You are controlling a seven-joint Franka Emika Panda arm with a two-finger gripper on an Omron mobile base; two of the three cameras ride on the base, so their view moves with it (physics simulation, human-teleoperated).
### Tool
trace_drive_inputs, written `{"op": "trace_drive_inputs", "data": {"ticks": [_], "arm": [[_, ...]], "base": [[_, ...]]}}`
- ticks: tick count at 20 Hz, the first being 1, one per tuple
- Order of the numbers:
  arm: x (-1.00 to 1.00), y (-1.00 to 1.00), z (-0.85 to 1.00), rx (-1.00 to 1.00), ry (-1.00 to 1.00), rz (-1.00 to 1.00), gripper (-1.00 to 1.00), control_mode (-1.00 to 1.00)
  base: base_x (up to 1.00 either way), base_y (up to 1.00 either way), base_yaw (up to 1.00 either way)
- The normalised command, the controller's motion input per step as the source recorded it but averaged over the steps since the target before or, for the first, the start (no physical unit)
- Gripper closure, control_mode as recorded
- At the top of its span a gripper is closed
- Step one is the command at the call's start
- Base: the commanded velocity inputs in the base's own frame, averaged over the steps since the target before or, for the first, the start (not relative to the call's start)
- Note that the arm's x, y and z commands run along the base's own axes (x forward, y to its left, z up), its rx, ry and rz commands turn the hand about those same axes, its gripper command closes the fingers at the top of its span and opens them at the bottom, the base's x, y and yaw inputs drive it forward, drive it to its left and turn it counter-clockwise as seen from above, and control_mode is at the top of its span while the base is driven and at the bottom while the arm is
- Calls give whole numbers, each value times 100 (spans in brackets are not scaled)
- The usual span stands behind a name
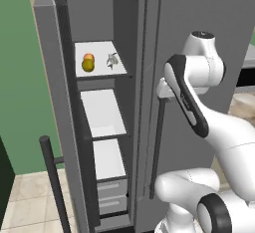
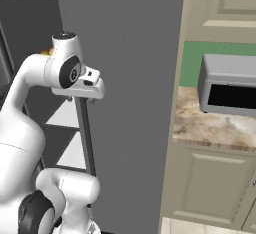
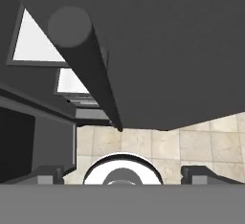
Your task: Take the fish, lemon, and mango from the freezer and place them in the bowl on the counter.
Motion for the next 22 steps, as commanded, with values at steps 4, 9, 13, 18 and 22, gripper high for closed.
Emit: {"op": "trace_drive_inputs", "data": {"ticks": [4, 9, 13, 18, 22], "arm": [[-14, 8, 0, 0, 0, 0, -100, 100], [0, 0, 0, 0, 0, 0, -100, 100], [0, 0, 0, 0, 0, 0, -100, 100], [0, 0, 0, 0, 0, 0, -100, 100], [0, 0, 0, 0, 0, 0, -100, 100]], "base": [[-4, 3, 0], [-5, 36, 0], [-1, 50, 0], [1, 32, 0], [2, 33, 0]]}}
